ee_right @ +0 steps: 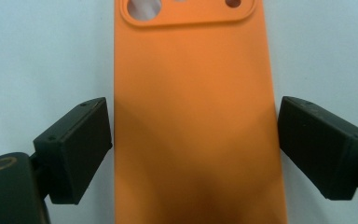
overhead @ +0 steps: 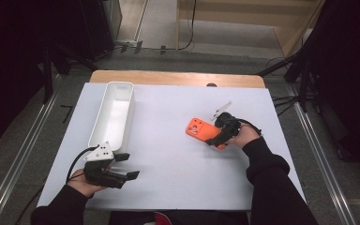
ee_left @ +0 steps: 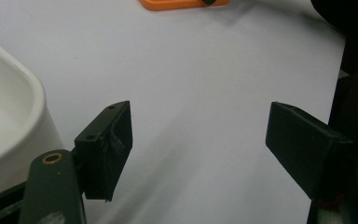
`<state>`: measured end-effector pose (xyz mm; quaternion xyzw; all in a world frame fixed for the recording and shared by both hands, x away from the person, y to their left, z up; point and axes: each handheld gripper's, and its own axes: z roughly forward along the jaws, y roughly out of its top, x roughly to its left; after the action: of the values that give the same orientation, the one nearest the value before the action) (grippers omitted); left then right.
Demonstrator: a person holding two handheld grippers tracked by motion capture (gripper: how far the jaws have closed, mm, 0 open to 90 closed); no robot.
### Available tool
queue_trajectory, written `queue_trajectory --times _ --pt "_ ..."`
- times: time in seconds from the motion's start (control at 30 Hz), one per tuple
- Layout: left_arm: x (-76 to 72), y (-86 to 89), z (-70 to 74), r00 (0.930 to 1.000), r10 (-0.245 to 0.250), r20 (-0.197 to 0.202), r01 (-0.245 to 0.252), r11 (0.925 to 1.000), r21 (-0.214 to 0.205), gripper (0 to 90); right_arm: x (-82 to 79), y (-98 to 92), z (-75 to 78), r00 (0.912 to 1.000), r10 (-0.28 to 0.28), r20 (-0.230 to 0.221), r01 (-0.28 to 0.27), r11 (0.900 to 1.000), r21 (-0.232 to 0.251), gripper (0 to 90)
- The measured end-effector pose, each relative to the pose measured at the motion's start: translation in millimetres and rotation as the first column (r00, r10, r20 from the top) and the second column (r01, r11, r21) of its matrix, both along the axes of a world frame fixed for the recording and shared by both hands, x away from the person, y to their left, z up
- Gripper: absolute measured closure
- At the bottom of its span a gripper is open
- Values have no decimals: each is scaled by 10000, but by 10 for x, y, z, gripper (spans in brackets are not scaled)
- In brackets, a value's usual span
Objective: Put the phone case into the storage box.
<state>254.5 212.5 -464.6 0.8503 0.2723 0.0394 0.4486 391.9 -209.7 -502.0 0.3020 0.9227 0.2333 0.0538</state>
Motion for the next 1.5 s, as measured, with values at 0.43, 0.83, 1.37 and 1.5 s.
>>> queue_trajectory --times 0.43,0.83,1.37,1.5 --pt "-1 -1 0 10000 1 2 -1 10000 5 235 -32 15 -13 9992 231 323 -220 9991 -351 118" --pt "-2 -2 1 10000 -9 5 9 10000 7 235 -40 -2 -18 9982 313 515 -301 9993 -243 144" --pt "-2 3 3 10000 17 6 -17 10000 5 235 -34 7 -8 9988 295 392 -284 9992 -286 148" --pt "-2 6 3 10000 22 2 -22 10000 8 235 -16 -17 4 9996 218 165 -217 9997 -91 148"
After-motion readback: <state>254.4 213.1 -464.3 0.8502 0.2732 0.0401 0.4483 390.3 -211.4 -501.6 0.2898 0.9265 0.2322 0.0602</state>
